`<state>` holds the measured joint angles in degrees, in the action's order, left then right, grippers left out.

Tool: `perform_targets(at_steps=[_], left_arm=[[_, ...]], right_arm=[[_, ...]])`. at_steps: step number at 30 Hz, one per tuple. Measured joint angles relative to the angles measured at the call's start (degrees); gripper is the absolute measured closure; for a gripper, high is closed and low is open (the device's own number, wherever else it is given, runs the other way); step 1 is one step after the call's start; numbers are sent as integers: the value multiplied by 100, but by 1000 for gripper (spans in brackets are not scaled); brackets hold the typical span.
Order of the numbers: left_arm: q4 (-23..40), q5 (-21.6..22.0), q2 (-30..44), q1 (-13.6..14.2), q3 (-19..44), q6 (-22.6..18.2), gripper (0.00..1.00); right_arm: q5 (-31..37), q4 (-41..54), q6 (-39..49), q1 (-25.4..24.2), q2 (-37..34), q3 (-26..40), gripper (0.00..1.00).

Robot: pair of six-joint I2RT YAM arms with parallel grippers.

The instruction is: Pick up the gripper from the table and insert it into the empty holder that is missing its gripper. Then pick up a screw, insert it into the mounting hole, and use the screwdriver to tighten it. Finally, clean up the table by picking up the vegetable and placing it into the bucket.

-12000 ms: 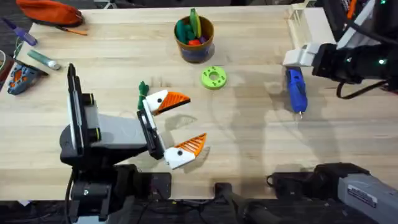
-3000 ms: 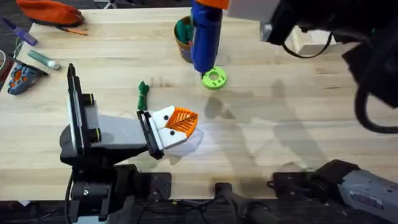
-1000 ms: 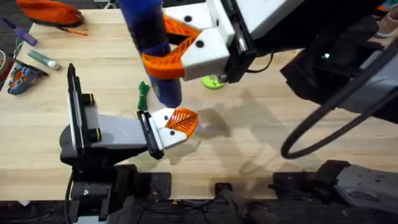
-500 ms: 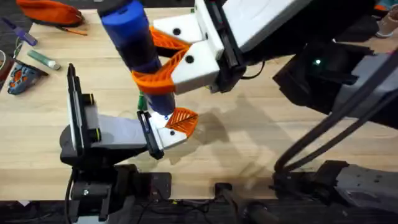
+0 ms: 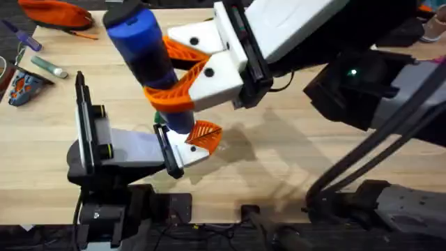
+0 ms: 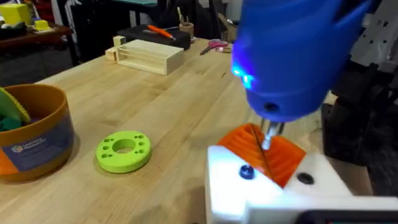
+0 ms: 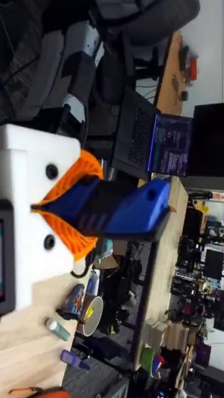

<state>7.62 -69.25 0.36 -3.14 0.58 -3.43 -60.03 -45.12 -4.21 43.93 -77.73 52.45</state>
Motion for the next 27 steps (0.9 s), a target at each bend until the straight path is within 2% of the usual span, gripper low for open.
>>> perform_targets(at_steps=[27], left_arm=[[0,0,0,0,0,1,994]], right_arm=[[0,-31,219,60,-125,0,978]])
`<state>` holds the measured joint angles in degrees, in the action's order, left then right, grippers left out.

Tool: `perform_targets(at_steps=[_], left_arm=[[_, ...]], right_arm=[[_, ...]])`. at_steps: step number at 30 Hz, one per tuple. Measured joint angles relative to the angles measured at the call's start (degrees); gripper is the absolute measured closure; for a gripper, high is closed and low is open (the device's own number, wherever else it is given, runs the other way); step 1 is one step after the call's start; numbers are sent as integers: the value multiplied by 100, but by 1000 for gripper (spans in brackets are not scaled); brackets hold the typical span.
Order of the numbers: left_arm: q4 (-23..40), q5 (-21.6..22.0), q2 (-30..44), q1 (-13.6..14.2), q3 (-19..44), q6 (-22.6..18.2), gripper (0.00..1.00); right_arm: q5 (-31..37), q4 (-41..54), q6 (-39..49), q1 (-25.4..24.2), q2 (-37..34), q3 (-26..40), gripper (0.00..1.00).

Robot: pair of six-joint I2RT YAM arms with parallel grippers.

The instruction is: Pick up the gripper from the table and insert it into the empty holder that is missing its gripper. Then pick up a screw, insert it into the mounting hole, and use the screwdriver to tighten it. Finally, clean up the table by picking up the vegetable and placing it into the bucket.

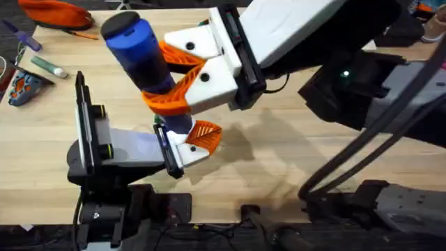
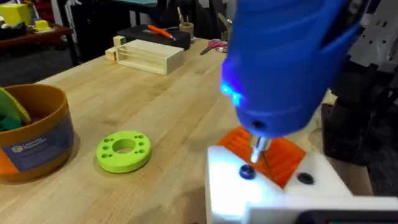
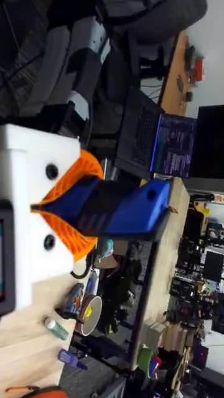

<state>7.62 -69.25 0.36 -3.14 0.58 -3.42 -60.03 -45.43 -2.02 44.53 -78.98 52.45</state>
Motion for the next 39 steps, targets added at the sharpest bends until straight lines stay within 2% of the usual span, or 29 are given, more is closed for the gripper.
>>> perform_targets(at_steps=[39], left_arm=[[0,0,0,0,0,0,994]], right_arm=[[0,41,81,-7,-140,-2,978]])
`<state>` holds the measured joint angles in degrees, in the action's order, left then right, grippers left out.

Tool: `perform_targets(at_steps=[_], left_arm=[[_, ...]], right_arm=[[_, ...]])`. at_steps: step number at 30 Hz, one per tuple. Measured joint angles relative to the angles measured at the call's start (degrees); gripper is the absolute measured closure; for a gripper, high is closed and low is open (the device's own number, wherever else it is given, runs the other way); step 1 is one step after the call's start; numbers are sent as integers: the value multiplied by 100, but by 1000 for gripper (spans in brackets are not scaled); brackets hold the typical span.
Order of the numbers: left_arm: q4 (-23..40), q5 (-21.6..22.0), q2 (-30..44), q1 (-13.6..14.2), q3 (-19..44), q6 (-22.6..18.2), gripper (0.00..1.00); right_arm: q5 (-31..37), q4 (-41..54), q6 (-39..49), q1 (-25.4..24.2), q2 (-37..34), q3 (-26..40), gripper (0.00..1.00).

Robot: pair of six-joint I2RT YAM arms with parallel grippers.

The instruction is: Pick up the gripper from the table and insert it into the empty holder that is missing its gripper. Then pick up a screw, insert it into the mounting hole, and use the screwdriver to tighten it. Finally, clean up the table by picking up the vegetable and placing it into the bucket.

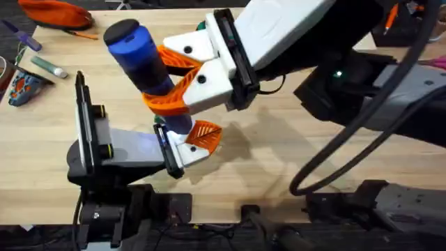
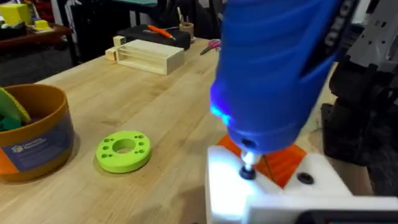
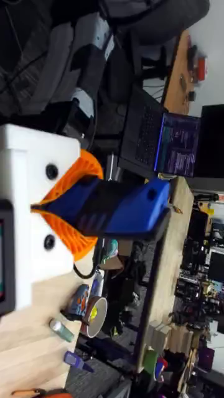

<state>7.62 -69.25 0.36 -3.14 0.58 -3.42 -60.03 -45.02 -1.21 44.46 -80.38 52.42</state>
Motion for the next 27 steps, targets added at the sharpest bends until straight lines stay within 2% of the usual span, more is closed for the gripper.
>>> perform_targets(at_steps=[17,27], left_arm=[[2,0,0,0,0,0,994],[2,-1,0,0,0,0,995]], right_arm=[[0,66,-2,-76,-37,0,978],[-62,-478,-230,-110,-121,-3,978]])
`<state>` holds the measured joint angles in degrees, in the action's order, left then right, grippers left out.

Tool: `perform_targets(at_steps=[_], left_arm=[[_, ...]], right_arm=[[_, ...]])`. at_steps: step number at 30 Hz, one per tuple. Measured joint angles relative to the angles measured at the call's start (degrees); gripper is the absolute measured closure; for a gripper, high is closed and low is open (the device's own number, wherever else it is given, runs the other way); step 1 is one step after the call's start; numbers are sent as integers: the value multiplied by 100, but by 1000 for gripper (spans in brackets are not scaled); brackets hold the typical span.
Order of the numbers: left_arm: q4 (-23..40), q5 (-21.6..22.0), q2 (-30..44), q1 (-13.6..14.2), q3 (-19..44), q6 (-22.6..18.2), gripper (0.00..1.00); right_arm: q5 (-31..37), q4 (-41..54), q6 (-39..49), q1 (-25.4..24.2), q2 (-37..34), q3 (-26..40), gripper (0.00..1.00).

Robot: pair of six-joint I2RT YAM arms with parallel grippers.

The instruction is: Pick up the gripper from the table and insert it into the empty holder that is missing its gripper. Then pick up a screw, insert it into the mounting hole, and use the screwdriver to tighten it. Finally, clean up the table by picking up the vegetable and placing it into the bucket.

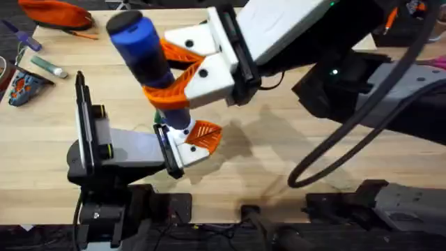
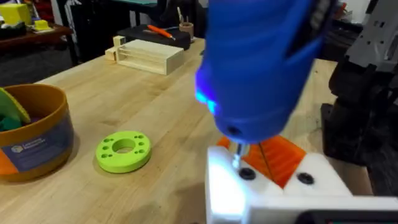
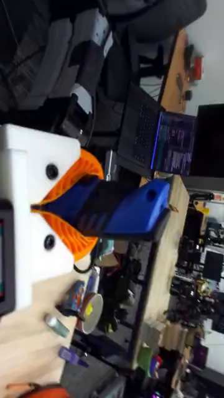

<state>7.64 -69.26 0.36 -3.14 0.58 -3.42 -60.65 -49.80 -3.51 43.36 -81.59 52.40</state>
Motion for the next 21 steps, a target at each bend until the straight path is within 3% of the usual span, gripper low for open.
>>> perform_targets(at_steps=[4,13,17,21], left_arm=[[0,0,0,0,0,0,994],[0,-1,0,0,0,0,994],[0,0,0,0,0,0,994],[0,-1,0,0,0,0,994]], right_arm=[[-105,31,-246,-171,-1,120,978],[-501,746,-595,-683,-1,1143,978],[-571,1563,-633,-788,-1,1346,978],[-585,2988,-396,-1112,-1,1715,978]])
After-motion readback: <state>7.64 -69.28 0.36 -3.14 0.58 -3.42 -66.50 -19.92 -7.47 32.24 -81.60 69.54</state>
